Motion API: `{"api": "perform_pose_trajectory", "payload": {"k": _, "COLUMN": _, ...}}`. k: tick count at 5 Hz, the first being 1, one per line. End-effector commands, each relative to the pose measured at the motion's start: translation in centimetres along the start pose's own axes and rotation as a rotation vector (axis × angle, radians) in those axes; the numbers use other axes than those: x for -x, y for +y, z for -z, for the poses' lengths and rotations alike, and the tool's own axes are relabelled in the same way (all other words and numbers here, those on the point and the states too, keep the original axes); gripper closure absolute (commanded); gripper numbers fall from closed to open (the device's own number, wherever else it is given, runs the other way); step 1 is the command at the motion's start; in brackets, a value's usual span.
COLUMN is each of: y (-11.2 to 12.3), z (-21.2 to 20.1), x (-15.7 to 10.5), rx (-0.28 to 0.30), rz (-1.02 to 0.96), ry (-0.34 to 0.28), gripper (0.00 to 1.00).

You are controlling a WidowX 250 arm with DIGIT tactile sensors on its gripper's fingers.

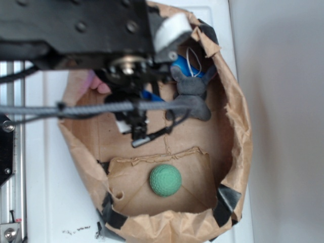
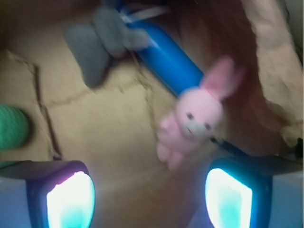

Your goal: Grab the pink bunny.

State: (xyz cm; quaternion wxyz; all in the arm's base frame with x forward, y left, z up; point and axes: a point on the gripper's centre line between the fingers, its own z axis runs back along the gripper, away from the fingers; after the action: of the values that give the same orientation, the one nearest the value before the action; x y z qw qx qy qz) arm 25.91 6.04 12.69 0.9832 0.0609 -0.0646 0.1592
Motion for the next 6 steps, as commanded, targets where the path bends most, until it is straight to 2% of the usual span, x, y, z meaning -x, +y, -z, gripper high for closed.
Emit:
{"api": "perform_pose_trajectory", "payload": {"k": 1, "y": 0.6, "z": -1.0, "x": 0.3, "rx": 0.156, "rz": 0.009, "ry": -0.146, "gripper": 0.0}}
{"api": "perform_pose_trajectory", "payload": {"k": 2, "y": 1.7, "z": -0.9, "x": 0.1, "rx": 0.266, "rz": -0.018, "ry": -0.213, "gripper": 0.0}}
{"api": "perform_pose_trajectory", "payload": {"k": 3, "y": 1.3, "z": -4.2, "x": -1.3, "rx": 0.246, "rz": -0.007, "ry": -0.158, "gripper": 0.0}}
{"api": "perform_pose_trajectory", "payload": {"k": 4, "y": 0.5, "z": -3.5, "x": -1.6, "rx": 0.225, "rz": -0.008, "ry": -0.14, "gripper": 0.0}}
{"api": "perform_pose_trajectory", "payload": {"k": 5, "y": -0.6, "z": -2.4, "x": -1.6, "rx": 0.151, "rz": -0.018, "ry": -0.147, "gripper": 0.0}}
{"api": "perform_pose_trajectory", "payload": {"k": 6, "y": -0.5, "z": 0.6, "x": -1.6, "rx": 0.11, "rz": -0.028, "ry": -0.115, "gripper": 0.0}}
